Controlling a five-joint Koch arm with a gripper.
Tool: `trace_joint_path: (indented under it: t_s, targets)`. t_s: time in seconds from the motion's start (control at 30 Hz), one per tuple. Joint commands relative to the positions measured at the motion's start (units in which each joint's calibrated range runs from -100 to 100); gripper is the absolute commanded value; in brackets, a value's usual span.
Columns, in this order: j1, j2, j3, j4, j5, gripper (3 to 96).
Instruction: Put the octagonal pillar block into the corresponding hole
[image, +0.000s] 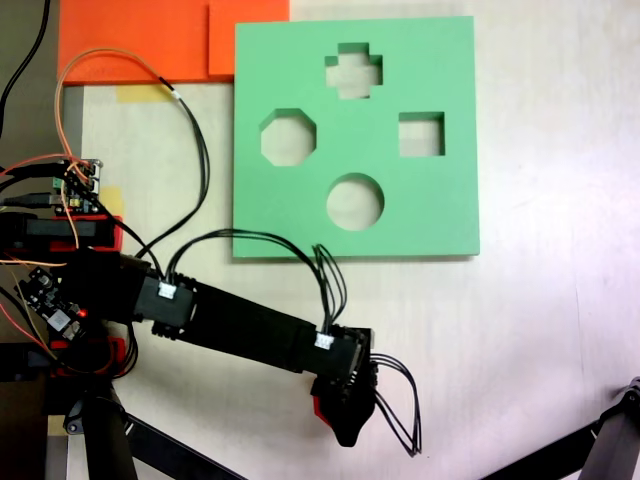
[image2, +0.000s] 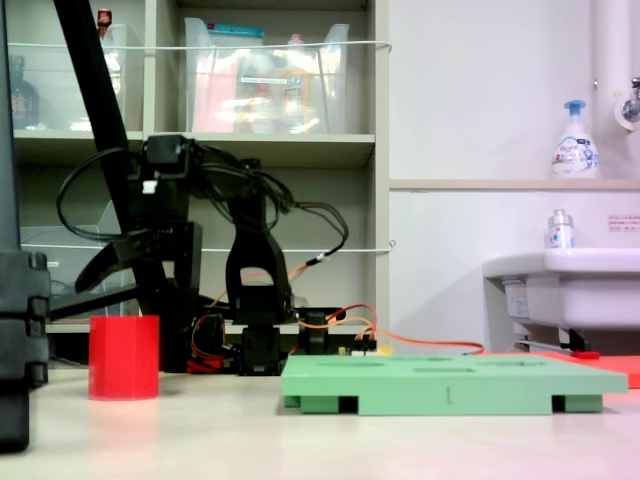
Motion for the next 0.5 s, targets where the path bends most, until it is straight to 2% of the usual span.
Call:
trace_joint_path:
  t_s: [0.03,0.5]
  targets:
    - [-0.15,2.01,3.03,-2.94,-0.83,80.3]
    - [-0.59,6.2,1.83,-2.94,-3.32,80.0]
